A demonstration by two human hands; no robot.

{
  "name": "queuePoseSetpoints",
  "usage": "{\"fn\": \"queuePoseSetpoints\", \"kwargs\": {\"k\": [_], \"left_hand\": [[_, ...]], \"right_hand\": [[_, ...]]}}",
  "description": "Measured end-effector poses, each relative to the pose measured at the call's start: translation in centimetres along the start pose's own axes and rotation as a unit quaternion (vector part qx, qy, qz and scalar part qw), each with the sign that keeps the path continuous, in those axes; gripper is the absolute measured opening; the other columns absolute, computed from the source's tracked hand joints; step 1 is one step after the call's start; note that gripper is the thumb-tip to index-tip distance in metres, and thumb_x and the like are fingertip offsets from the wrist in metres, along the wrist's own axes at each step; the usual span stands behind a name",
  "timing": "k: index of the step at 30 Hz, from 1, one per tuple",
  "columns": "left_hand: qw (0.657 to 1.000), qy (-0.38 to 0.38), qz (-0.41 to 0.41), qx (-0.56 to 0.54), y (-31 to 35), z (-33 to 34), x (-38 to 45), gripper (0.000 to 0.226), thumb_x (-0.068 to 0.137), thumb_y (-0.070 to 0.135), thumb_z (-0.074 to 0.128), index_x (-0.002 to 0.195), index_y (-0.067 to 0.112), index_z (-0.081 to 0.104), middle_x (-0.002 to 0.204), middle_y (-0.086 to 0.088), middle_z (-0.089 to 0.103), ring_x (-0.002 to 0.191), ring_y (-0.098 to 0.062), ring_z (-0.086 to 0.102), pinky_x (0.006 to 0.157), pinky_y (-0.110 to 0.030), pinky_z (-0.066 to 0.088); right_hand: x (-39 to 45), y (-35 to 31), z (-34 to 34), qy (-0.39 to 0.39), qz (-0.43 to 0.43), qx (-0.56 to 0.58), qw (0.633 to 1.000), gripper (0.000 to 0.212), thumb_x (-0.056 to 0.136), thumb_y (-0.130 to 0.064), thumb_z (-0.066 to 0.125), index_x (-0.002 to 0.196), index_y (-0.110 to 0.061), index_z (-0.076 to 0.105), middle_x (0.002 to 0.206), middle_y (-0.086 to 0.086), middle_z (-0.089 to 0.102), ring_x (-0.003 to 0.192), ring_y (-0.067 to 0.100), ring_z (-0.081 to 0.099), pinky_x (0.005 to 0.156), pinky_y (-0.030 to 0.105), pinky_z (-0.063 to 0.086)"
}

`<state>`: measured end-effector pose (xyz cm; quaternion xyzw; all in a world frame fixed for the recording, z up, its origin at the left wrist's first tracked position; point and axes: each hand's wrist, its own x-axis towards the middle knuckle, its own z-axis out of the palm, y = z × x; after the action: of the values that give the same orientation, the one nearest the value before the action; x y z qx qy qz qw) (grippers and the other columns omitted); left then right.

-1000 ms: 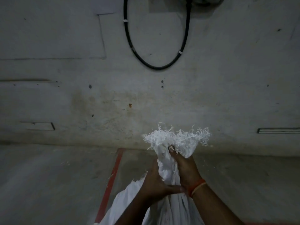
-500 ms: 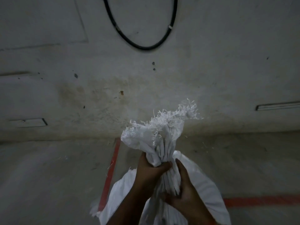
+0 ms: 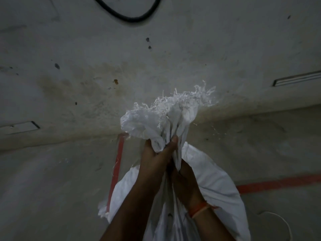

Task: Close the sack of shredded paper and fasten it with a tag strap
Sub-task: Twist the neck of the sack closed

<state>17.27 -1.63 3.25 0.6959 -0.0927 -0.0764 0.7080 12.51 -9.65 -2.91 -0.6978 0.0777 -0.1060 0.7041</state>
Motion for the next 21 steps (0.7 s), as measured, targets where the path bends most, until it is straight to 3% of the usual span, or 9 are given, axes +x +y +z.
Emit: {"fn": "queuePoseSetpoints", "kwargs": {"k": [4, 6, 8, 12, 14, 16, 19, 21], "left_hand": [[0.995, -0.059, -0.017, 0.078, -1.3, -1.4, -1.9, 0.077, 0.077, 0.036, 0.082, 0.144, 0.025, 0.046, 0.134, 0.003, 0.066, 0.122, -0.013, 0.065, 0.099, -0.037, 0.056], [0.988, -0.093, -0.031, 0.119, -2.9, -2.3, -4.2, 0.084, 0.073, 0.031, 0.086, 0.145, 0.026, 0.043, 0.134, 0.006, 0.065, 0.124, -0.008, 0.062, 0.096, -0.022, 0.055], [0.973, -0.134, -0.023, 0.187, -4.7, -2.9, -6.0, 0.077, 0.074, 0.026, 0.088, 0.14, 0.026, 0.047, 0.134, 0.008, 0.062, 0.13, -0.008, 0.057, 0.099, -0.014, 0.049], [0.964, -0.165, -0.023, 0.206, -6.5, -3.4, -6.4, 0.089, 0.068, 0.044, 0.091, 0.143, 0.028, 0.047, 0.141, 0.007, 0.059, 0.134, -0.005, 0.052, 0.113, -0.037, 0.045], [0.957, -0.184, -0.005, 0.223, -6.6, -3.2, -6.0, 0.092, 0.067, 0.049, 0.09, 0.145, 0.028, 0.046, 0.144, 0.006, 0.055, 0.138, -0.006, 0.048, 0.116, -0.039, 0.041], [0.951, -0.203, 0.001, 0.232, -6.4, -3.4, -5.3, 0.089, 0.068, 0.045, 0.09, 0.144, 0.034, 0.044, 0.145, 0.013, 0.053, 0.139, 0.0, 0.045, 0.117, -0.029, 0.038], [0.943, -0.222, 0.011, 0.248, -5.7, -3.7, -4.6, 0.076, 0.069, 0.029, 0.092, 0.124, 0.052, 0.046, 0.129, 0.028, 0.057, 0.128, 0.015, 0.048, 0.104, -0.005, 0.038], [0.958, -0.196, -0.003, 0.208, -6.0, -3.9, -4.3, 0.081, 0.063, 0.016, 0.096, 0.12, 0.05, 0.048, 0.127, 0.025, 0.059, 0.125, 0.015, 0.05, 0.095, -0.003, 0.042]], "right_hand": [[-0.1, 0.3, 0.1, 0.023, 0.025, 0.027, 0.999, 0.03, 0.093, -0.056, 0.05, 0.107, -0.036, 0.068, 0.097, -0.013, 0.073, 0.097, -0.01, 0.067, 0.082, 0.011, 0.053], [0.0, 0.3, -0.2, 0.025, 0.036, 0.043, 0.998, 0.033, 0.096, -0.048, 0.054, 0.113, -0.025, 0.071, 0.098, -0.007, 0.077, 0.098, 0.002, 0.071, 0.084, 0.02, 0.056], [-0.1, 0.1, -0.1, 0.031, 0.053, 0.058, 0.996, 0.032, 0.097, -0.048, 0.054, 0.107, -0.025, 0.073, 0.092, -0.005, 0.078, 0.09, 0.007, 0.074, 0.081, 0.028, 0.058], [-0.3, -0.3, 0.3, 0.013, 0.088, 0.08, 0.993, 0.032, 0.095, -0.05, 0.055, 0.106, -0.026, 0.073, 0.093, -0.005, 0.079, 0.09, 0.01, 0.075, 0.086, 0.033, 0.058], [-0.4, -0.7, 0.1, 0.011, 0.089, 0.098, 0.991, 0.031, 0.096, -0.046, 0.055, 0.108, -0.024, 0.073, 0.096, -0.003, 0.079, 0.093, 0.011, 0.075, 0.088, 0.034, 0.058], [-0.5, -1.1, -0.1, 0.002, 0.082, 0.106, 0.991, 0.031, 0.099, -0.04, 0.053, 0.112, -0.02, 0.073, 0.099, -0.003, 0.079, 0.094, 0.009, 0.074, 0.085, 0.026, 0.059], [-0.4, -1.2, -0.1, -0.023, 0.062, 0.096, 0.993, 0.028, 0.101, -0.033, 0.05, 0.117, -0.02, 0.07, 0.102, -0.013, 0.078, 0.095, -0.001, 0.072, 0.076, 0.009, 0.053], [-0.3, -1.2, 0.1, -0.034, 0.064, 0.083, 0.994, 0.027, 0.102, -0.029, 0.048, 0.12, -0.021, 0.067, 0.102, -0.02, 0.076, 0.098, -0.005, 0.069, 0.078, 0.005, 0.051]]}}
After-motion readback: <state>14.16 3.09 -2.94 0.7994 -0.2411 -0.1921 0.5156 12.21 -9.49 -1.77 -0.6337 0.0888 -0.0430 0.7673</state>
